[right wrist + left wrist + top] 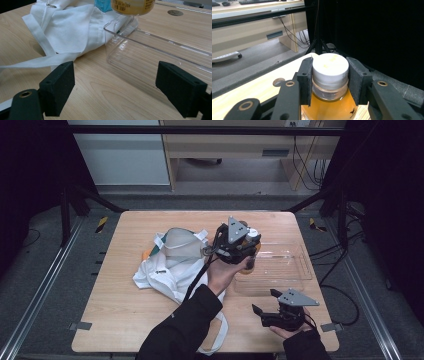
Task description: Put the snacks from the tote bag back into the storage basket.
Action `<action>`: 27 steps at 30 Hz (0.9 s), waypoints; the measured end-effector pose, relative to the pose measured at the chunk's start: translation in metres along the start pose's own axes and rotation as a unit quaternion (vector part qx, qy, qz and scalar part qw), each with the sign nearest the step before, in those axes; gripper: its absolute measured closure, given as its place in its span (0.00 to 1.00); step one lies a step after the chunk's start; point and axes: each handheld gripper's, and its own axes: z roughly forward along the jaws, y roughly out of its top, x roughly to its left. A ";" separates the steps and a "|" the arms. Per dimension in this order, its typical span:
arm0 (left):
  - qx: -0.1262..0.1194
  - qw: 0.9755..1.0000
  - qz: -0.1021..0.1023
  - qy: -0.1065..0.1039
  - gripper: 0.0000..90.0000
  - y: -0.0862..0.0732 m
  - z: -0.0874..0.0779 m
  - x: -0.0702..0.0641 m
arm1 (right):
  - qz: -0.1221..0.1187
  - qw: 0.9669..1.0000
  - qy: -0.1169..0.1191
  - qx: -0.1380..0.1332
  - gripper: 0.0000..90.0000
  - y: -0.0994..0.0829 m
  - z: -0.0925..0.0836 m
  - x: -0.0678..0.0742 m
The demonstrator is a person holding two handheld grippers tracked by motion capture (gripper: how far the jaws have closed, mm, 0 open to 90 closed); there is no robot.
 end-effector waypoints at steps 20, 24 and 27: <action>0.021 1.000 -0.004 -0.001 0.65 -0.021 0.016 0.001 | -0.003 1.000 0.000 -0.001 0.18 0.000 0.000 0.000; 0.025 1.000 -0.004 -0.001 0.65 -0.027 0.018 0.002 | -0.002 1.000 0.000 0.000 0.18 0.000 0.000 0.000; 0.027 1.000 -0.003 -0.002 0.65 -0.030 0.018 0.002 | -0.002 1.000 0.000 0.000 0.18 0.000 0.000 0.000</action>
